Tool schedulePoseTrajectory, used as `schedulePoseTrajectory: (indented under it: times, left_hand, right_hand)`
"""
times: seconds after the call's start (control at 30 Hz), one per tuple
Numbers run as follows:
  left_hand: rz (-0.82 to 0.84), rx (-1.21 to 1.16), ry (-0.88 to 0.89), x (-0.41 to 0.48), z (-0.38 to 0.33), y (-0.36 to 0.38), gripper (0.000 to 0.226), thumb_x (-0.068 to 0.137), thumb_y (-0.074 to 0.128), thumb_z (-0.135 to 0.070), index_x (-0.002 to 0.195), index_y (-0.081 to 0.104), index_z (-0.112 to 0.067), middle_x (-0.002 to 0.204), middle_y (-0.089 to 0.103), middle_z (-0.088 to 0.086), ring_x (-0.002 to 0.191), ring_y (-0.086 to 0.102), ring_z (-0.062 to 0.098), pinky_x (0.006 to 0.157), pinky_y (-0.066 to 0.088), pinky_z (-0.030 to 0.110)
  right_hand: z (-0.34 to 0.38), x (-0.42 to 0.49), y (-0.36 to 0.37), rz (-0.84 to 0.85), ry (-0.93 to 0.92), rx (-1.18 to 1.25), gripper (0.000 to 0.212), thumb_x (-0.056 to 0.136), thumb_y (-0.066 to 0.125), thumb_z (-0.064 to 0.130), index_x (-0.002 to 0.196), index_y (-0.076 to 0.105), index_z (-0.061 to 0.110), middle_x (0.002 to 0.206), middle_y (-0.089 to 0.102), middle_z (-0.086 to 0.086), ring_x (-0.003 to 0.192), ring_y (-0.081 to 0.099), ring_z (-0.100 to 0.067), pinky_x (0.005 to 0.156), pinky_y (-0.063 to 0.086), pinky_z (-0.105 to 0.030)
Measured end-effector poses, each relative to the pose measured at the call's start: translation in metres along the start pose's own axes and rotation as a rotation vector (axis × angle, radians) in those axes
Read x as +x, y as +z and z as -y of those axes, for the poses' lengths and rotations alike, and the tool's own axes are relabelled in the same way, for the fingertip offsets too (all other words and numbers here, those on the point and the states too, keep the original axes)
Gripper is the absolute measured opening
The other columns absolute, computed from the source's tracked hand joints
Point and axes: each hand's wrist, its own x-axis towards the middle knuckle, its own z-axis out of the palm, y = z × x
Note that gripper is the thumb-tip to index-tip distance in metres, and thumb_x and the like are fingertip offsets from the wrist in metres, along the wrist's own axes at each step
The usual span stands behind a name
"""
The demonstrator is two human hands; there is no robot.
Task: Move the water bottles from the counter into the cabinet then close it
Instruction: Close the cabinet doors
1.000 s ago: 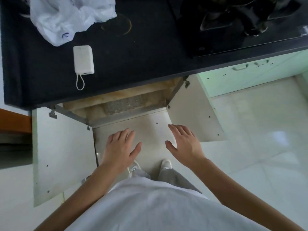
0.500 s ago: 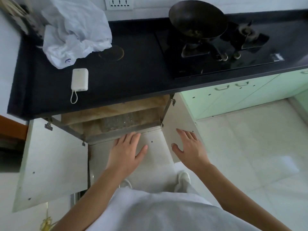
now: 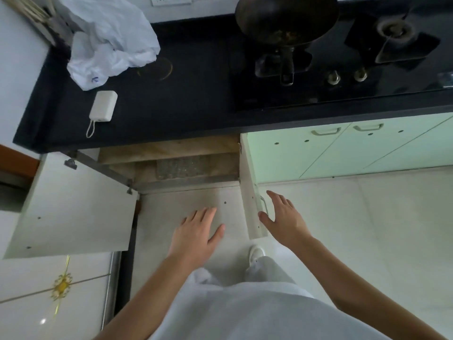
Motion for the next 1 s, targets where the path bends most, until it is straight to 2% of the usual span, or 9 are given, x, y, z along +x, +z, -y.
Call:
schedulePoseTrajectory:
  times: [0.07,0.2,0.3,0.43,0.6,0.67,0.8,0.93,1.0]
  left_hand:
    - [0.028,0.014,0.015,0.006,-0.018,0.005,0.070,0.099,0.019,-0.061,0.154,0.032,-0.021,0.154,0.043,-0.001,0.138,0.042,0.020,0.110,0.037,0.037]
    - [0.071,0.061,0.060,0.029,-0.044,0.019,0.081,0.090,0.008,-0.063,0.151,0.038,-0.018,0.151,0.048,-0.001,0.135,0.046,0.021,0.107,0.038,0.038]
    - [0.079,0.065,0.075,0.051,-0.054,0.043,0.080,0.090,0.010,-0.062,0.147,0.043,-0.017,0.146,0.052,-0.001,0.130,0.050,0.022,0.105,0.040,0.039]
    - [0.132,0.023,0.066,0.076,-0.069,0.078,0.075,0.092,0.020,-0.064,0.147,0.040,-0.017,0.145,0.053,0.000,0.129,0.052,0.023,0.103,0.042,0.039]
    - [0.101,-0.265,-0.052,0.087,-0.083,0.108,0.064,0.090,0.061,-0.057,0.140,0.046,-0.019,0.134,0.062,-0.001,0.120,0.059,0.021,0.096,0.049,0.038]
    - [0.046,-0.407,-0.133,0.086,-0.086,0.110,0.061,0.084,0.072,-0.051,0.135,0.052,-0.024,0.129,0.065,-0.005,0.118,0.060,0.015,0.095,0.049,0.034]
    - [-0.001,-0.487,-0.164,0.080,-0.081,0.107,0.056,0.082,0.075,-0.046,0.130,0.054,-0.028,0.122,0.067,-0.011,0.112,0.061,0.009,0.090,0.050,0.029]
    - [-0.016,-0.526,-0.195,0.070,-0.064,0.100,0.049,0.085,0.073,-0.044,0.130,0.055,-0.033,0.118,0.066,-0.022,0.105,0.060,0.000,0.082,0.046,0.022]
    - [-0.032,-0.588,-0.196,0.063,-0.048,0.100,0.046,0.086,0.073,-0.039,0.129,0.058,-0.032,0.116,0.067,-0.022,0.101,0.061,0.000,0.085,0.050,0.024]
  right_hand:
    - [-0.014,0.008,0.000,0.016,0.002,0.040,0.066,0.098,0.051,0.043,0.154,0.028,0.017,0.156,0.038,-0.001,0.142,0.035,-0.023,0.112,0.033,-0.037]
    - [-0.040,0.028,0.010,0.041,0.020,0.121,0.064,0.098,0.052,0.042,0.153,0.032,0.016,0.153,0.042,-0.003,0.139,0.041,-0.024,0.110,0.037,-0.037]
    - [-0.058,0.046,0.027,0.070,0.048,0.145,0.058,0.098,0.051,0.042,0.149,0.038,0.018,0.150,0.047,-0.002,0.136,0.046,-0.022,0.109,0.040,-0.038]
    - [-0.074,0.061,0.051,0.160,0.058,0.133,0.051,0.096,0.055,0.036,0.144,0.042,0.023,0.136,0.060,0.004,0.120,0.059,-0.018,0.099,0.047,-0.035]
    - [-0.071,0.068,0.061,0.133,0.188,0.366,0.037,0.094,0.057,0.025,0.131,0.055,0.028,0.105,0.072,0.010,0.088,0.070,-0.012,0.078,0.054,-0.030]
    - [-0.070,0.071,0.064,0.084,0.257,0.481,0.031,0.092,0.059,0.023,0.122,0.062,0.028,0.100,0.073,0.008,0.083,0.071,-0.011,0.078,0.057,-0.032]
    - [-0.064,0.079,0.066,0.017,0.319,0.629,0.023,0.090,0.059,0.014,0.108,0.069,0.024,0.089,0.073,0.006,0.072,0.072,-0.012,0.079,0.060,-0.043]
    - [-0.046,0.088,0.073,0.054,0.344,0.674,0.019,0.088,0.062,0.009,0.096,0.070,0.023,0.083,0.072,0.001,0.067,0.073,-0.019,0.071,0.062,-0.046]
    - [-0.032,0.092,0.081,0.072,0.366,0.708,0.018,0.086,0.062,0.006,0.092,0.069,0.022,0.083,0.072,-0.004,0.069,0.073,-0.024,0.069,0.063,-0.046]
